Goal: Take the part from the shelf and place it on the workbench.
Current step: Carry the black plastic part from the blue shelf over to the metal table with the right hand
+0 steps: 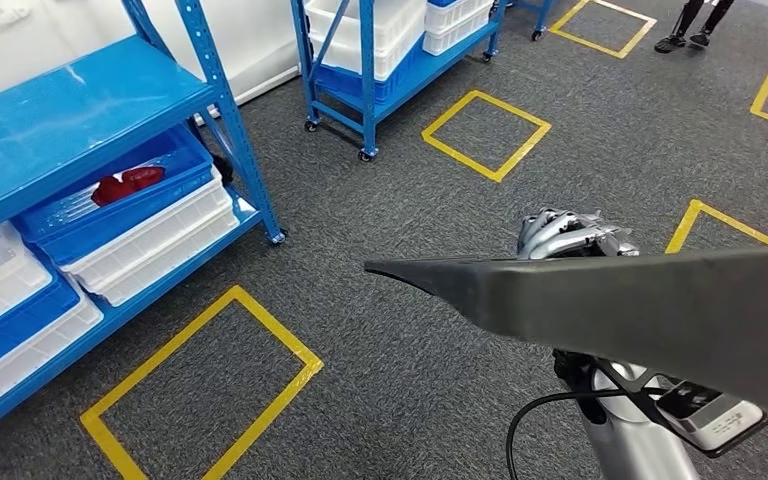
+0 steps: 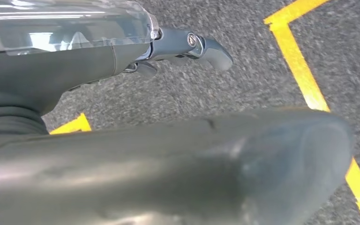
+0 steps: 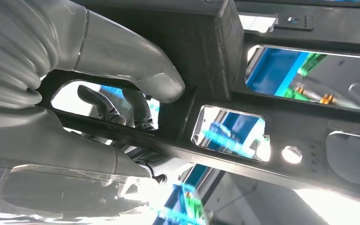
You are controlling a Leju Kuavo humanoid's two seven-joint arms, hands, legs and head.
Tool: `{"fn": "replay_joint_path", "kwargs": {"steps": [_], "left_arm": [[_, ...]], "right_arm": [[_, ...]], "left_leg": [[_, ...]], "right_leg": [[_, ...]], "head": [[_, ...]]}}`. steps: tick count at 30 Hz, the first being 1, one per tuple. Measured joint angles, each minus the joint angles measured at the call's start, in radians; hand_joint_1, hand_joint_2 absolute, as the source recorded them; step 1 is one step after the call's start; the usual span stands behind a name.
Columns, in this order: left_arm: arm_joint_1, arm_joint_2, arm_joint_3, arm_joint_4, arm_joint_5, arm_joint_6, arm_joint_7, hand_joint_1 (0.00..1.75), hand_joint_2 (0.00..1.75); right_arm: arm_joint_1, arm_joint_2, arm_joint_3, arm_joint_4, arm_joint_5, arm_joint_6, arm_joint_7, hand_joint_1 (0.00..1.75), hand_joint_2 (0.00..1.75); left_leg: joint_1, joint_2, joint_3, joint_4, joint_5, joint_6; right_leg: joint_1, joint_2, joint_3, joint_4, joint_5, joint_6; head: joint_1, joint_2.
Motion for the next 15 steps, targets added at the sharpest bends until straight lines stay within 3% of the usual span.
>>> {"fn": "replay_joint_path", "kwargs": {"steps": [2, 4, 5, 6, 7, 9, 11, 13, 15], "left_arm": [[-0.003, 0.005, 0.001, 0.000, -0.003, -0.005, -0.006, 0.00, 0.00], [-0.002, 0.010, 0.002, 0.000, -0.013, -0.008, -0.008, 0.00, 0.00], [0.001, 0.013, 0.001, 0.000, -0.021, -0.009, -0.008, 0.00, 0.00], [0.004, 0.015, 0.001, 0.000, -0.030, -0.010, -0.008, 0.00, 0.00], [0.006, 0.016, -0.002, 0.000, -0.042, -0.009, -0.008, 0.00, 0.00], [0.008, 0.017, -0.012, 0.000, -0.069, -0.008, -0.008, 0.00, 0.00], [0.007, 0.021, -0.028, 0.000, -0.095, -0.006, -0.009, 0.00, 0.00], [0.004, 0.026, -0.044, 0.000, -0.116, -0.008, -0.007, 0.00, 0.00], [-0.007, 0.033, -0.061, -0.001, -0.130, -0.010, -0.003, 0.00, 0.00]], "right_arm": [[0.001, 0.000, -0.006, 0.000, -0.002, -0.003, 0.000, 1.75, 1.75], [0.013, 0.000, -0.012, -0.005, -0.002, -0.010, 0.000, 1.75, 1.75], [0.029, -0.001, -0.016, -0.011, -0.002, -0.015, 0.000, 1.75, 1.75], [0.048, -0.001, -0.020, -0.021, 0.000, -0.022, 0.000, 1.75, 1.75], [0.069, -0.001, -0.025, -0.035, 0.003, -0.031, 0.000, 1.75, 1.75], [0.106, -0.001, -0.037, -0.068, 0.021, -0.059, 0.000, 1.75, 1.75], [0.136, -0.001, -0.046, -0.103, 0.045, -0.097, 0.000, 1.75, 1.75], [0.165, -0.001, -0.049, -0.137, 0.063, -0.149, 0.000, 1.75, 1.75], [0.199, 0.000, -0.050, -0.176, 0.072, -0.218, 0.000, 1.75, 1.75]], "left_leg": [[0.005, -0.034, -0.014, 0.043, -0.032, -0.011], [0.009, -0.085, -0.066, 0.159, -0.096, -0.017], [0.010, -0.096, -0.098, 0.225, -0.124, -0.018], [0.010, -0.100, -0.121, 0.270, -0.135, -0.019], [0.010, -0.103, -0.128, 0.280, -0.126, -0.017], [0.010, -0.118, -0.089, 0.186, -0.058, -0.009], [0.012, -0.171, -0.032, 0.058, -0.005, 0.000], [0.010, -0.201, -0.011, 0.009, 0.001, 0.004], [0.010, -0.177, -0.008, -0.001, 0.007, 0.010]], "right_leg": [[-0.005, 0.022, 0.002, -0.006, 0.005, -0.012], [-0.006, 0.044, 0.003, -0.008, 0.007, -0.020], [-0.005, 0.055, 0.003, -0.007, 0.007, -0.022], [-0.003, 0.068, 0.003, -0.006, 0.007, -0.023], [-0.002, 0.082, 0.003, -0.004, 0.007, -0.023], [-0.001, 0.111, 0.003, 0.000, 0.006, -0.022], [-0.001, 0.136, 0.000, 0.005, 0.005, -0.019], [-0.006, 0.161, -0.008, 0.007, 0.008, -0.008], [-0.009, 0.180, -0.015, 0.004, 0.013, 0.006]], "head": [[0.000, 0.000], [0.000, 0.000], [0.000, 0.000], [0.000, 0.000], [0.000, 0.000], [0.000, 0.000], [0.000, 0.000], [0.000, 0.000], [0.000, 0.000]]}}
